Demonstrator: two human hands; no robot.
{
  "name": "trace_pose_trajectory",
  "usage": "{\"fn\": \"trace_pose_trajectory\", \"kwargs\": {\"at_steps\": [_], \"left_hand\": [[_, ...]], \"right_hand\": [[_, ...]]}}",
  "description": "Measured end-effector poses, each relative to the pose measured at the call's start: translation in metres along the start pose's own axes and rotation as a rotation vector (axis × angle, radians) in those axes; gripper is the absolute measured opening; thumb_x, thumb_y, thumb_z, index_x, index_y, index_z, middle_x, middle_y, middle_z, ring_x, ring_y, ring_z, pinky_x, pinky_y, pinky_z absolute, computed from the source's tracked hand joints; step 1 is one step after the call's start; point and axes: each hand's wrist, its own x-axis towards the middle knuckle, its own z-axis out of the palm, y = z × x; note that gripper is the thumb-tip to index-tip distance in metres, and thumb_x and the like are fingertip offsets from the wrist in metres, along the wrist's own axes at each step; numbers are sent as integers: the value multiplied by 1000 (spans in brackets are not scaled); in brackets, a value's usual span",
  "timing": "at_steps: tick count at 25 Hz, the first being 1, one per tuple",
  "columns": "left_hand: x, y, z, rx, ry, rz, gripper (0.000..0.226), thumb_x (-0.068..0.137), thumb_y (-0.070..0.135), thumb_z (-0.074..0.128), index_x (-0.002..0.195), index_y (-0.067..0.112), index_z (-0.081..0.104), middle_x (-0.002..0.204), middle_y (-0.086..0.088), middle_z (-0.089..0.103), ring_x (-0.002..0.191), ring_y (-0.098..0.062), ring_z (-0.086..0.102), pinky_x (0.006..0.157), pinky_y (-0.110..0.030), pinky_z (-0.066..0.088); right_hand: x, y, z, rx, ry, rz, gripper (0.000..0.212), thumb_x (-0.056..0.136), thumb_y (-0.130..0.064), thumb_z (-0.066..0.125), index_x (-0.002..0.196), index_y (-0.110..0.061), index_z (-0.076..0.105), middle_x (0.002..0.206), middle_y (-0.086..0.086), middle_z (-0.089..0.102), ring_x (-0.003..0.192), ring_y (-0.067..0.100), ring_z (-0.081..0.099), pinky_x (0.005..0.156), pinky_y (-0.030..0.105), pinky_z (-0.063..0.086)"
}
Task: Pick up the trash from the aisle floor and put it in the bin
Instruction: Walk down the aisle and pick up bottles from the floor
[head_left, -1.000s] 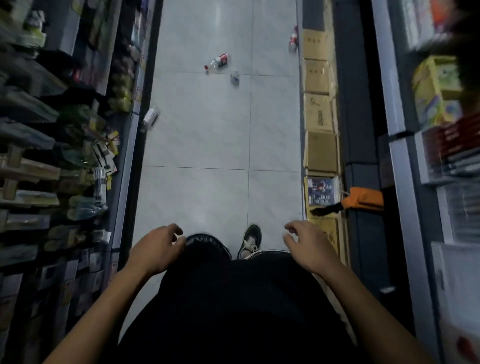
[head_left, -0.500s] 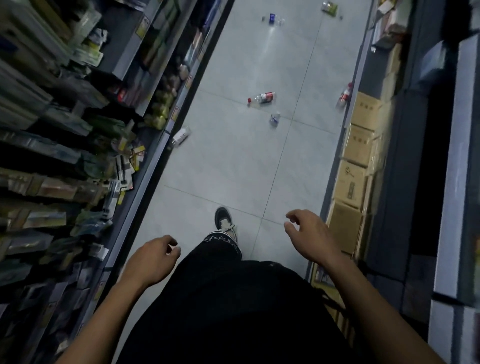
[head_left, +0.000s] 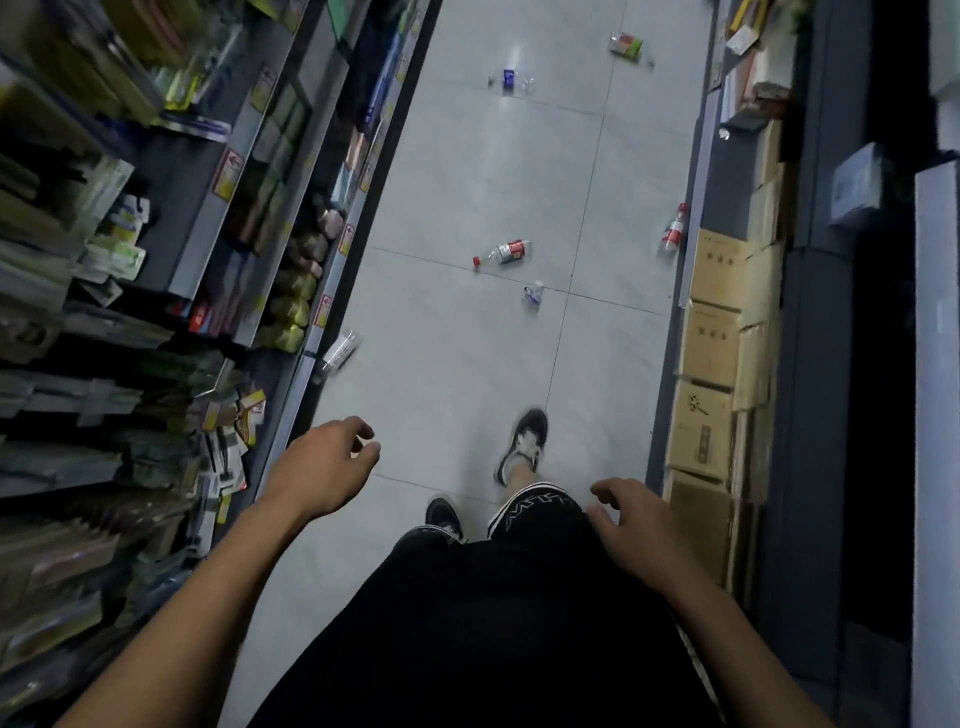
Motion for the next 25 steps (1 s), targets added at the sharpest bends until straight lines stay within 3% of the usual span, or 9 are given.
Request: {"fn": "trace_pose_trajectory", "kwargs": {"at_steps": [7,13,19,25], "left_hand": [[85,57,-31,-119,-71,-155,40,91,53,45,117,31,64,108,9,72,94,-15,66,84,-40,56],[127,54,-48,-252,-21,-290,35,93,47,49,118,28,65,111,6,72,99,-19,66,84,-37,55],[226,-2,-48,-291,-87,-302,32,93,44,50,118,29,64,113,7,71,102,-20,64,86,-37,53],[360,-74,4,-351,-133,-396,28,92,39,54,116,28,64,109,7,69,99,-21,63,86,-38,53]], "right_hand": [[150,-44,-92,-79,-116,-111,32,97,-42,51,120,-25,67,114,-5,65,110,16,60,93,38,51],[258,-123,-127,-256,-252,-270,33,96,-41,53,118,-22,68,112,2,67,107,21,61,92,40,52],[349,-193,-79,-342,-334,-310,34,96,-40,50,122,-24,65,115,-1,64,110,21,60,88,42,54],[470,-220,23,-359,-412,-301,38,95,-42,49,123,-22,64,119,3,63,114,26,58,91,41,52]]}}
